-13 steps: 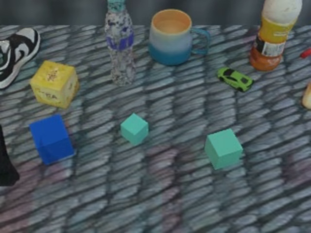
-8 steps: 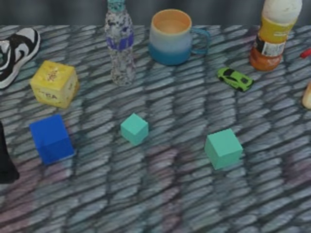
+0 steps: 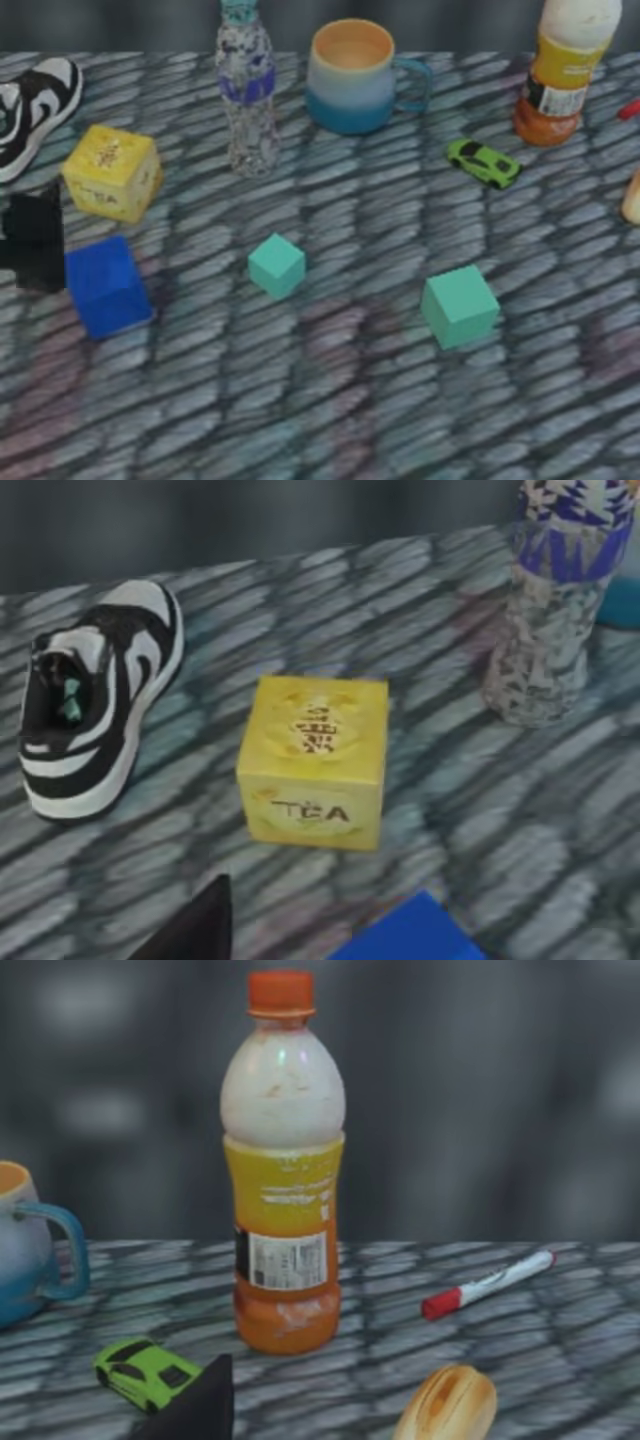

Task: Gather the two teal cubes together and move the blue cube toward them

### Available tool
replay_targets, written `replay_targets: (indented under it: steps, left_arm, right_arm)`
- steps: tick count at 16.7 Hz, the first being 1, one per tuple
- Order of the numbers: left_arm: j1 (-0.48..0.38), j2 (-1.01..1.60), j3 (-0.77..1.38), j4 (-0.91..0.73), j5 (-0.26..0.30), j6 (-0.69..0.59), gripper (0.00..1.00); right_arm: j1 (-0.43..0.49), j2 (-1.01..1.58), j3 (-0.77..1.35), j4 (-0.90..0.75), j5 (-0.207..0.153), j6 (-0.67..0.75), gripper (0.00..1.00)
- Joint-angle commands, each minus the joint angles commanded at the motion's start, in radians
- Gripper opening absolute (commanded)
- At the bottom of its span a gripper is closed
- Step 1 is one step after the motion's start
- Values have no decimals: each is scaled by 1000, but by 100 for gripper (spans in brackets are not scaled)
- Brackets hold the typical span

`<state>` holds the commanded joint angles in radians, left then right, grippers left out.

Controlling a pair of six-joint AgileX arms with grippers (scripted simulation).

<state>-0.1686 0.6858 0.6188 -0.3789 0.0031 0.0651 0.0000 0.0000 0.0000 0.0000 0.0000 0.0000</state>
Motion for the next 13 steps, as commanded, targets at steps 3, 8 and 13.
replay_targets:
  steps: [3, 8, 13]
  left_arm:
    - [-75, 369, 276, -177, 1, 29, 100]
    - [-194, 942, 707, -468, 3, 74, 100]
    - [-290, 1361, 1068, -690, 3, 111, 100]
  right_arm:
    - [0, 0, 0, 0, 0, 0, 100]
    - [0, 0, 0, 0, 0, 0, 100]
    - [0, 0, 0, 0, 0, 0, 100]
